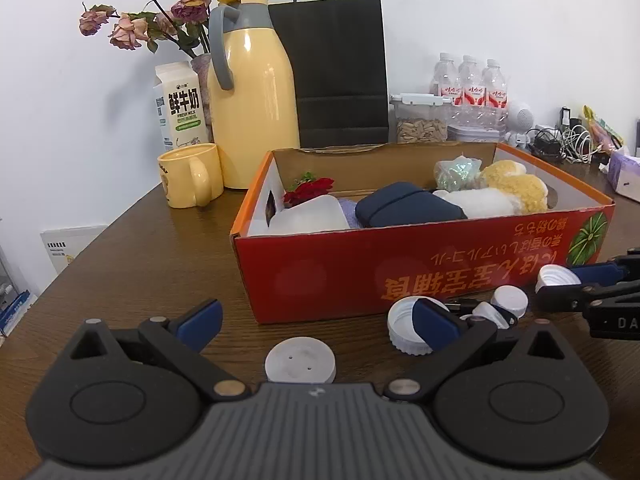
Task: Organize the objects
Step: 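Move the right gripper to the large white bottle cap and grasp it, then grasp a white cap with the left gripper while the right gripper holds its cap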
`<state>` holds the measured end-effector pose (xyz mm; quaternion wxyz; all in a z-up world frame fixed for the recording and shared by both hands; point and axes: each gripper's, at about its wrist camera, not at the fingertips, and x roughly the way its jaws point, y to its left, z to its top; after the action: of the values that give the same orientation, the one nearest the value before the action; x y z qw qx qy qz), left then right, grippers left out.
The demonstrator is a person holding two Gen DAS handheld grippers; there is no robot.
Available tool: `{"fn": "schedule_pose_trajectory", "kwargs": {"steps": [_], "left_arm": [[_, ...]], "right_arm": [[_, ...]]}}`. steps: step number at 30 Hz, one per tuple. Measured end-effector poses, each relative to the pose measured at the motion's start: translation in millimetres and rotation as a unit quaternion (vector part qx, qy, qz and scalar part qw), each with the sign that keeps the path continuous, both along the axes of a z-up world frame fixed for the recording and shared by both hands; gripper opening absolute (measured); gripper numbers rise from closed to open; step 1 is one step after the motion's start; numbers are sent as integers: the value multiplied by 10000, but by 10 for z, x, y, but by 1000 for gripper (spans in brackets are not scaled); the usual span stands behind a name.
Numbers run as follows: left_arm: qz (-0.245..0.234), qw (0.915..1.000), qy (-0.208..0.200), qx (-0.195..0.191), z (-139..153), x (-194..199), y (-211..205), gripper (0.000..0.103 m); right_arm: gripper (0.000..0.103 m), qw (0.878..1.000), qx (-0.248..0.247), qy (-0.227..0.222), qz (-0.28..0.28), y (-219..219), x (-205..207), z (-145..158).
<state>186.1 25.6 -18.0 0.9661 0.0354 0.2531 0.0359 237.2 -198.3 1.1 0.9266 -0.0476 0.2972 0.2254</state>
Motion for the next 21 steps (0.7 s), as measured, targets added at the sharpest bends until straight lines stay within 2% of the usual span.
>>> {"fn": "schedule_pose_trajectory", "kwargs": {"steps": [10,15,21], "left_arm": [[-192,9997,-18,130,-13,-18,-88,103],[-470,9988,60,127,-26,-12,-196,103],[-531,9982,238,173,-59,54,-298,95]], "right_arm": [[39,9999,55,-163,8,-9,-53,31],[39,9997,121,-229,13,-28,-82,55],[39,9995,148,-264,11,-44,-102,69]]}}
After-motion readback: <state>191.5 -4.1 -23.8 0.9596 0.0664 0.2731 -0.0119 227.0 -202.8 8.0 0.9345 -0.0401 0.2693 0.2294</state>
